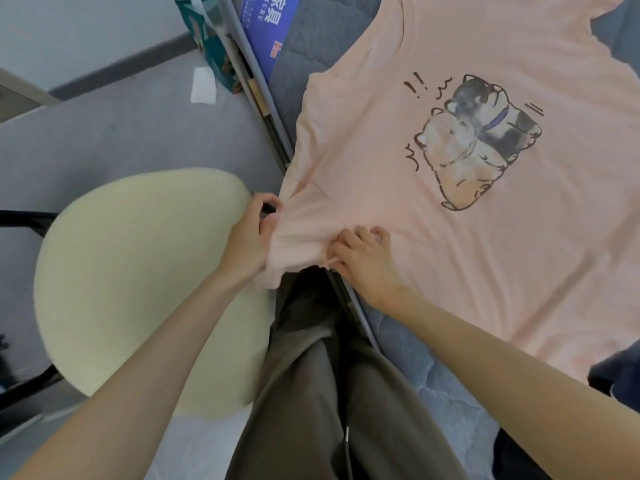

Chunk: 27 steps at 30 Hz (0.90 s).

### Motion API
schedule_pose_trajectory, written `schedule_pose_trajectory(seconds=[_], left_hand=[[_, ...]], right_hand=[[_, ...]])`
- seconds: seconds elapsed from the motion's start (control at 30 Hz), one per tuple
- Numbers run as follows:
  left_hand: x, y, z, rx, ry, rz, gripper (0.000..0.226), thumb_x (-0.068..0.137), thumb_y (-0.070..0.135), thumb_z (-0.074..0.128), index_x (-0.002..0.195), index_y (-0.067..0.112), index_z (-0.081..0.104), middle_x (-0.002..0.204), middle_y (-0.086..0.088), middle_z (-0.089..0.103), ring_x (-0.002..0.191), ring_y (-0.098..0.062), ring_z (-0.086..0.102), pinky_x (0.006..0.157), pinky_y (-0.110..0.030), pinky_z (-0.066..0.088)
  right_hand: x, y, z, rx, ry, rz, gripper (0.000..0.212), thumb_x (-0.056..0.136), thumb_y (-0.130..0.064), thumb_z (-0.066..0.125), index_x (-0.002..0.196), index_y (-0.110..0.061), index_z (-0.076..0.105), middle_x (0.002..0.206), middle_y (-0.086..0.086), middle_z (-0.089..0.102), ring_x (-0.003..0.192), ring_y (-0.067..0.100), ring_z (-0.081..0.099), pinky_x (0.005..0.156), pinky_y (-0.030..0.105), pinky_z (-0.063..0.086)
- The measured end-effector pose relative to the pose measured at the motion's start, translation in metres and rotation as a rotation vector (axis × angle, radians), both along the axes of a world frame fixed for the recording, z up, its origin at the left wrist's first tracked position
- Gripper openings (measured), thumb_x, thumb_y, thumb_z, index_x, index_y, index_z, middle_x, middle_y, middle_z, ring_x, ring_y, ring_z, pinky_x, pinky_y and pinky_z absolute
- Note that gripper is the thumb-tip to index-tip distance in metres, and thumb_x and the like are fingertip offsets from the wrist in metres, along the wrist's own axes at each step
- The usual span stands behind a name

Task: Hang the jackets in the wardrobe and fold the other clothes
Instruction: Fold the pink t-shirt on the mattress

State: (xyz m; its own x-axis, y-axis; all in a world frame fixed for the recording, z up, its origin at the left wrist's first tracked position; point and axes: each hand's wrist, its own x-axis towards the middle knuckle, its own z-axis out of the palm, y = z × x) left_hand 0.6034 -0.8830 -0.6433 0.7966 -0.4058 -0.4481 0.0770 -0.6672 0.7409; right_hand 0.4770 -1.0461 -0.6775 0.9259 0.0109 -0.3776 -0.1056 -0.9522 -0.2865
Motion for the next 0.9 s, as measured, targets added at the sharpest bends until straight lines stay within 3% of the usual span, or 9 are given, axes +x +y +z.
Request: schedule_pose_trajectory(seconds=[0.1,0.2,0.33,0.5,0.6,0.67,0.77,0.83,0.9], left_hand=[[0.000,0.001,0.005,-0.041,0.022,-0.063,0.013,0.098,0.013,0.047,0.097,0.021,0.057,0.081,0.020,0.057,0.062,0.009,0.047,0.060,-0.005,0.034],[0.004,0.007,0.013,-0.081,0.102,-0.121,0.013,0.091,0.022,0.062,0.101,0.031,0.061,0.083,0.019,0.057,0.067,0.005,0.049,0.064,-0.005,0.037],[0.008,0.002,0.025,-0.071,0.191,-0.082,0.031,0.085,0.009,0.068,0.103,0.034,0.065,0.093,0.007,0.060,0.082,-0.003,0.057,0.072,-0.012,0.045],[0.035,-0.062,0.040,-0.471,0.532,0.519,0.023,0.091,-0.005,0.054,0.097,0.015,0.063,0.092,0.000,0.063,0.077,-0.010,0.067,0.062,-0.021,0.054],[0.057,-0.102,0.038,-0.678,0.623,0.530,0.026,0.094,-0.004,0.046,0.105,0.015,0.061,0.107,-0.001,0.065,0.093,-0.015,0.069,0.080,-0.026,0.056],[0.063,-0.120,0.031,-0.465,0.393,0.392,0.032,0.092,-0.006,0.044,0.109,0.016,0.061,0.113,0.003,0.063,0.100,-0.018,0.067,0.082,-0.024,0.054],[0.064,-0.125,0.009,0.007,-0.039,-0.001,0.036,0.088,0.007,0.055,0.122,0.017,0.058,0.122,0.003,0.059,0.110,-0.020,0.056,0.093,-0.026,0.047],[0.062,-0.118,-0.007,0.235,-0.051,-0.198,0.049,0.084,0.031,0.064,0.130,0.018,0.052,0.128,-0.001,0.055,0.116,-0.024,0.051,0.102,-0.039,0.041],[0.059,-0.109,-0.017,0.457,-0.054,-0.320,0.059,0.079,0.050,0.062,0.129,0.021,0.050,0.128,-0.001,0.054,0.119,-0.029,0.047,0.100,-0.043,0.038]], right_hand=[[-0.006,-0.009,0.020,0.398,-0.091,-0.309,0.015,0.101,-0.025,0.045,0.102,-0.013,0.054,0.096,0.002,0.061,0.091,0.022,0.056,0.084,0.035,0.039],[-0.017,-0.022,0.044,0.687,-0.122,-0.559,0.007,0.102,-0.020,0.040,0.099,-0.015,0.043,0.078,0.005,0.060,0.068,0.020,0.055,0.064,0.034,0.041],[-0.023,-0.037,0.058,0.779,-0.149,-0.741,0.007,0.100,-0.020,0.045,0.099,-0.024,0.051,0.074,0.004,0.064,0.063,0.009,0.053,0.063,0.023,0.042],[-0.011,-0.058,0.049,0.787,-0.119,-1.028,0.009,0.095,-0.018,0.053,0.091,-0.022,0.060,0.065,-0.008,0.054,0.060,0.003,0.049,0.061,0.018,0.040],[-0.003,-0.076,0.035,0.806,-0.130,-1.431,0.007,0.091,-0.023,0.055,0.094,-0.017,0.057,0.089,0.002,0.062,0.082,0.019,0.057,0.082,0.041,0.050],[-0.002,-0.087,0.028,0.841,-0.079,-1.613,0.025,0.090,-0.029,0.058,0.109,-0.013,0.054,0.109,0.009,0.062,0.093,0.025,0.058,0.091,0.045,0.049],[-0.005,-0.093,0.023,0.797,0.101,-1.615,0.049,0.083,-0.044,0.067,0.113,-0.008,0.055,0.108,0.010,0.062,0.090,0.023,0.057,0.084,0.040,0.050],[-0.009,-0.089,0.023,0.757,0.225,-1.494,0.044,0.077,-0.048,0.073,0.095,-0.011,0.059,0.090,0.002,0.060,0.080,0.019,0.056,0.069,0.032,0.047],[-0.013,-0.081,0.022,0.707,0.293,-1.361,0.039,0.080,-0.042,0.072,0.069,-0.015,0.046,0.066,-0.002,0.046,0.062,0.015,0.044,0.056,0.027,0.031]])
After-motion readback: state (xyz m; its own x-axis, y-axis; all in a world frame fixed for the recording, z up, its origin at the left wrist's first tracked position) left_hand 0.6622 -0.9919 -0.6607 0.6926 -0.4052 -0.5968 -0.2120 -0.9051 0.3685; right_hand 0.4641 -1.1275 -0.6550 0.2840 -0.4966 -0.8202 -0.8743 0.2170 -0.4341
